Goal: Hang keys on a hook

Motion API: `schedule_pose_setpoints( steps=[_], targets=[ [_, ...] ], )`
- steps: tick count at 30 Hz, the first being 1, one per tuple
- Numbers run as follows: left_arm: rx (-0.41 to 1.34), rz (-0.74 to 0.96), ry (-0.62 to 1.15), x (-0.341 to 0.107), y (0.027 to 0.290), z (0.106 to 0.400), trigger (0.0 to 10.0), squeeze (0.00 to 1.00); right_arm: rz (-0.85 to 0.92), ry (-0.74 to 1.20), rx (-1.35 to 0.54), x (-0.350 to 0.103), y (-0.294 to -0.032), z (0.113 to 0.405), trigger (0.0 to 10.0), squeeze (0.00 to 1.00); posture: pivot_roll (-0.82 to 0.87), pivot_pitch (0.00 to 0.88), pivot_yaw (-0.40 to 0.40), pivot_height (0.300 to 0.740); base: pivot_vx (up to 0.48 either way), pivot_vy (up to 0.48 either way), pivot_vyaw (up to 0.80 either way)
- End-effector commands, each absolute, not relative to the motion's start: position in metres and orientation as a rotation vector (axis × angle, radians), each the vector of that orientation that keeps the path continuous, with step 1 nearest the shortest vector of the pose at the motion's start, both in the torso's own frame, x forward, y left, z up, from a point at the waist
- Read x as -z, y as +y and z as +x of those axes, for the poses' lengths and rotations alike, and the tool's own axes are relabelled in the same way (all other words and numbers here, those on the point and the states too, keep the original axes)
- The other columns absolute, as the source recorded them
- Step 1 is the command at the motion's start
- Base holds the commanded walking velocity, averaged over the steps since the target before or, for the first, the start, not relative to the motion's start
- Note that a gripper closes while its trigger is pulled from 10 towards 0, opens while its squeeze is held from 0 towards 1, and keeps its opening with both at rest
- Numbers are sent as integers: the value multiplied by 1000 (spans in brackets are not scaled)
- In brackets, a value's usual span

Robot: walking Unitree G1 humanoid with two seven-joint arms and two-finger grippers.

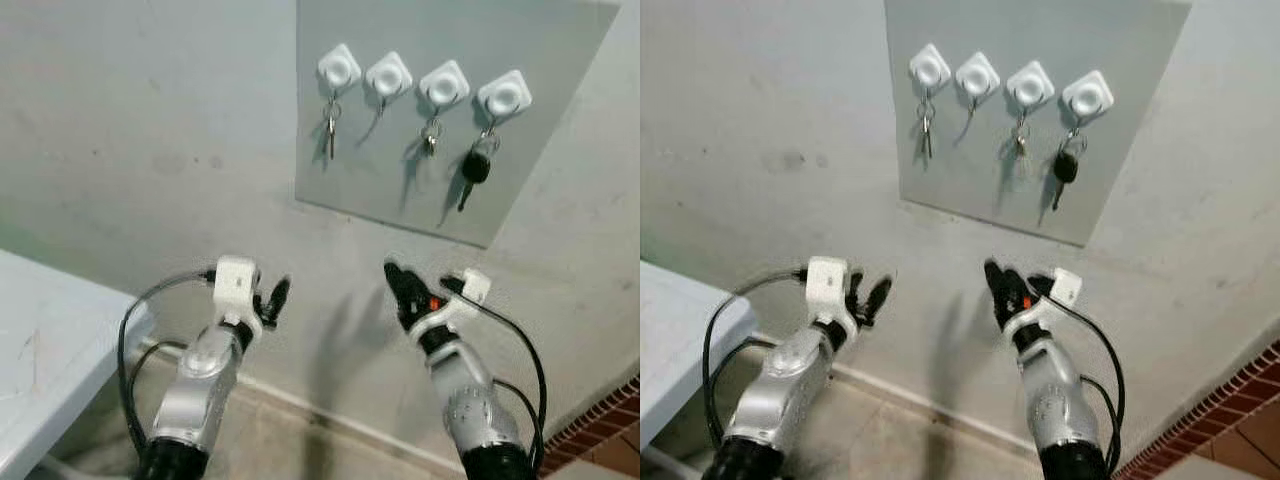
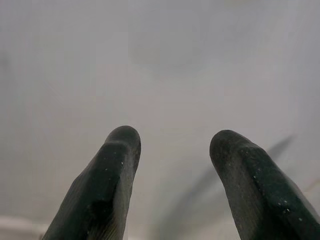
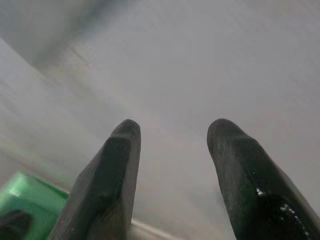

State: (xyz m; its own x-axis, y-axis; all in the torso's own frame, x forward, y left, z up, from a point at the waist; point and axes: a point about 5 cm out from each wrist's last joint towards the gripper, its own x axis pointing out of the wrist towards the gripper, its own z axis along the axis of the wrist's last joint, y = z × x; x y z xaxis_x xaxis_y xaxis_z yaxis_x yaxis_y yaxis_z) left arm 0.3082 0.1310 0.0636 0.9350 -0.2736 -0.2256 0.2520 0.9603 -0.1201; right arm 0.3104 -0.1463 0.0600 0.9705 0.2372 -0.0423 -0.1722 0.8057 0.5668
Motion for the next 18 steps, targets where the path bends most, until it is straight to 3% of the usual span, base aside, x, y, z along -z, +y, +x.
schedule_pose_setpoints(
  steps=[1,11,18],
  targets=[
    [249,-81,254,-56,137,306,10000,0,550,157,-190,-48,-150,305,10000,0,187,0,20,736,0,0,0],
    [190,-76,513,14,163,269,10000,0,330,548,-14,36,-178,244,10000,0,160,0,46,736,0,0,0],
    [172,-70,615,35,169,251,10000,0,268,664,83,57,-196,217,10000,0,138,0,54,736,0,0,0]
  ],
)
